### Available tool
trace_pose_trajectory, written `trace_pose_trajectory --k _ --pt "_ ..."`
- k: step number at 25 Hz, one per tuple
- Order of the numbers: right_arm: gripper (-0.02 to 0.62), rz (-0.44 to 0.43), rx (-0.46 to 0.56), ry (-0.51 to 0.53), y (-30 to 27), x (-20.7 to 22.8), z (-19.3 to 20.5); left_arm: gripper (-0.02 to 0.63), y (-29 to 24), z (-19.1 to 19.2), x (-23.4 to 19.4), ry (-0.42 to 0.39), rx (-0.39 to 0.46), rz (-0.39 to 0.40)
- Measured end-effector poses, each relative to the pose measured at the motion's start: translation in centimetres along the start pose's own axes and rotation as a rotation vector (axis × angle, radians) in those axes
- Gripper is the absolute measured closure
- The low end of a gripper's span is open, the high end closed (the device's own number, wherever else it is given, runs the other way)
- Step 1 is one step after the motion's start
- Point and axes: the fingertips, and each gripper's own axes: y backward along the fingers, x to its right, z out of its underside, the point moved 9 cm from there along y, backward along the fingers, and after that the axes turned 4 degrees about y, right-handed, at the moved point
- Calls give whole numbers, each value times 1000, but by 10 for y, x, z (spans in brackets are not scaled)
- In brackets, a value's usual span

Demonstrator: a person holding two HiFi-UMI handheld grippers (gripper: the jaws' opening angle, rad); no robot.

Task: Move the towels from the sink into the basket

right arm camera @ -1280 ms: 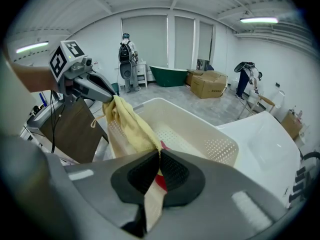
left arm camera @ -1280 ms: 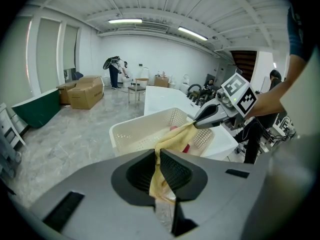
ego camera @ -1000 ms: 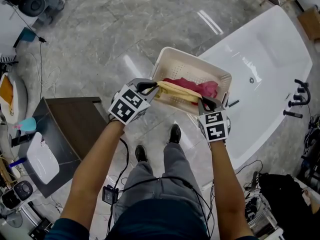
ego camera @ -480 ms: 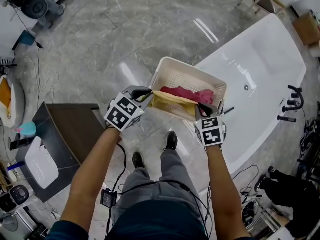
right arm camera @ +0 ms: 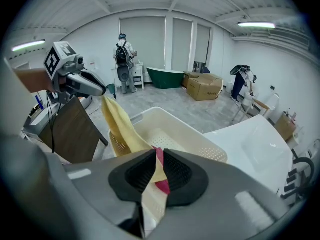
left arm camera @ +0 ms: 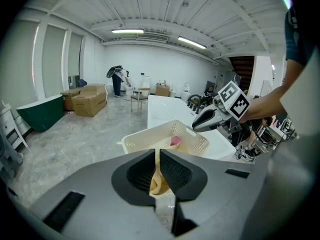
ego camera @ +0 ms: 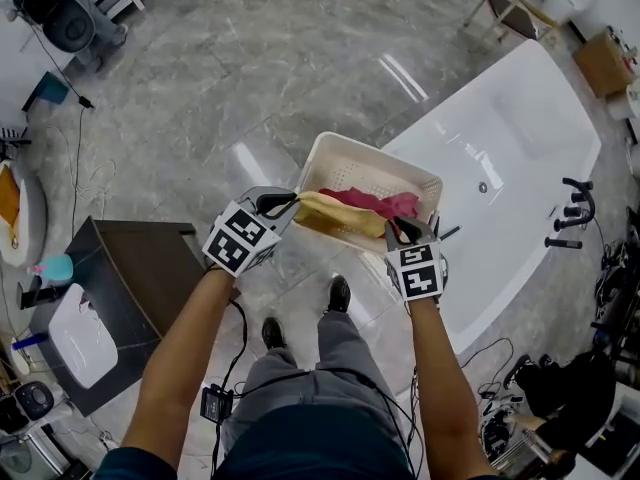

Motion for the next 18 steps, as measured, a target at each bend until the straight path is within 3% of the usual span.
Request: trace_pose_trajectory --k 8,16,18 --pt "531 13 16 -2 15 3 -11 529 7 -21 15 -7 69 70" --pt "539 18 72 21 44 5 -39 529 48 -61 25 -59 130 31" --pt "582 5 95 50 55 4 -51 529 64 -72 27 -68 153 14"
